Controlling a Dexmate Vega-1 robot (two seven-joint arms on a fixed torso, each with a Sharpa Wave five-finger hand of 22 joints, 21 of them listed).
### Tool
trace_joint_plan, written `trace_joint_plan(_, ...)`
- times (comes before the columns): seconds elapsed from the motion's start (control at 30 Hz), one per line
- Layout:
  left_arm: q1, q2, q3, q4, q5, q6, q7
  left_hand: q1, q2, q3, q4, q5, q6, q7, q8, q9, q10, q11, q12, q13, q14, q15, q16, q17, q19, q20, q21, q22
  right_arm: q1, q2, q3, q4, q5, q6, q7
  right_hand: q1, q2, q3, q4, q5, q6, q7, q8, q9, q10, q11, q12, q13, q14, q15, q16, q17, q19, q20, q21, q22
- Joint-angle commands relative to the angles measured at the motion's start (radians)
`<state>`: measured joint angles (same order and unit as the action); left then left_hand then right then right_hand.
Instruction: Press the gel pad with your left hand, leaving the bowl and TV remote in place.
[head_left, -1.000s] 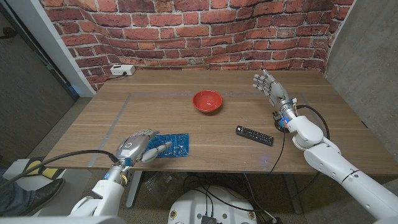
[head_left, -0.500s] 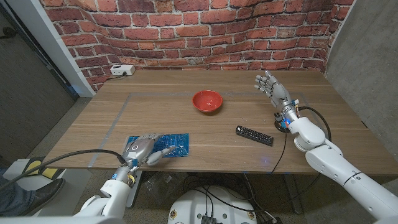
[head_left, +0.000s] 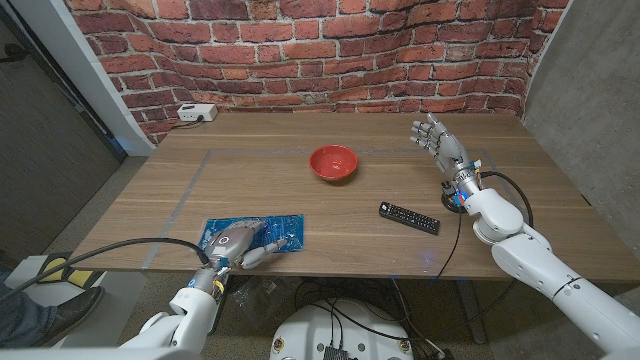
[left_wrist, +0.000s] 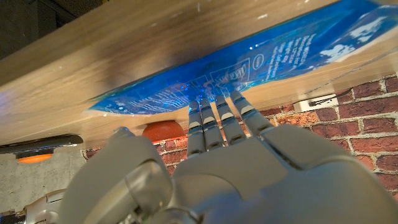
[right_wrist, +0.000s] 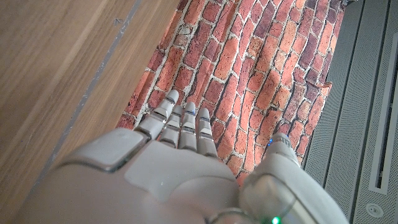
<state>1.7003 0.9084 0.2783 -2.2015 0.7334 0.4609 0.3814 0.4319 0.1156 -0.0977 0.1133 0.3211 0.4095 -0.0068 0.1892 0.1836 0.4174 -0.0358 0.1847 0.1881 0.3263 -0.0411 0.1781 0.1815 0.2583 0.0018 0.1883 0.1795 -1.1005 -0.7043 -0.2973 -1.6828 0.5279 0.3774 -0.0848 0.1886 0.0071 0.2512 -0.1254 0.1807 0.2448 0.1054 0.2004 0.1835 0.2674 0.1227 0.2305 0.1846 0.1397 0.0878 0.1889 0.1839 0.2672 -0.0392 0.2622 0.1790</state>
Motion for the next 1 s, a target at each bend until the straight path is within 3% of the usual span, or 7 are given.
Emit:
trace_joint_plan(0.03,-0.05,0.063,0.068,0.008,-0.057,0.053,-0.012,-0.006,-0.003,-0.002,0.005,-0.004,0.01,0.002,0.009,0.005,0.008,-0.001,0.008,0.003,0.0,-0.006,0.008,0.003,0.001,-0.004,0.005,0.001,-0.008,-0.004,0.006,-0.007,0.001,-0.009,-0.008,0.011,0.002,0.004,-0.005,-0.001,0.007,-0.004,-0.002,0.004,0.007,0.001,-0.001,0.003,0.006,-0.002,-0.001,0.002,0.006,0.005,-0.001,0.005)
trace_joint_plan(0.63,-0.107,0.116,0.132,0.033,-0.158,0.068,0.002,-0.012,-0.003,-0.008,0.009,-0.005,0.021,0.011,0.013,0.005,0.018,0.002,0.014,0.003,0.011,-0.007,0.013,0.003,0.009,-0.009,0.011,0.001,0.009,-0.006,0.0,-0.01,-0.003,-0.022,-0.001,0.013,0.003,0.004,-0.006,-0.002,0.007,-0.004,-0.003,0.004,0.008,0.001,-0.002,0.003,0.007,-0.002,-0.002,0.002,0.008,0.005,-0.005,0.005)
trace_joint_plan(1.0,-0.17,0.143,0.197,0.057,-0.2,0.087,-0.041,-0.013,-0.002,-0.01,0.01,-0.005,0.027,0.013,0.015,0.005,0.023,0.004,0.015,0.003,0.016,-0.005,0.014,0.003,0.013,-0.011,0.013,0.001,0.002,-0.005,0.002,-0.014,-0.005,-0.023,-0.011,0.013,0.003,0.004,-0.006,-0.002,0.008,-0.002,-0.003,0.004,0.01,0.001,-0.002,0.003,0.007,-0.001,-0.002,0.002,0.008,0.005,-0.006,0.005)
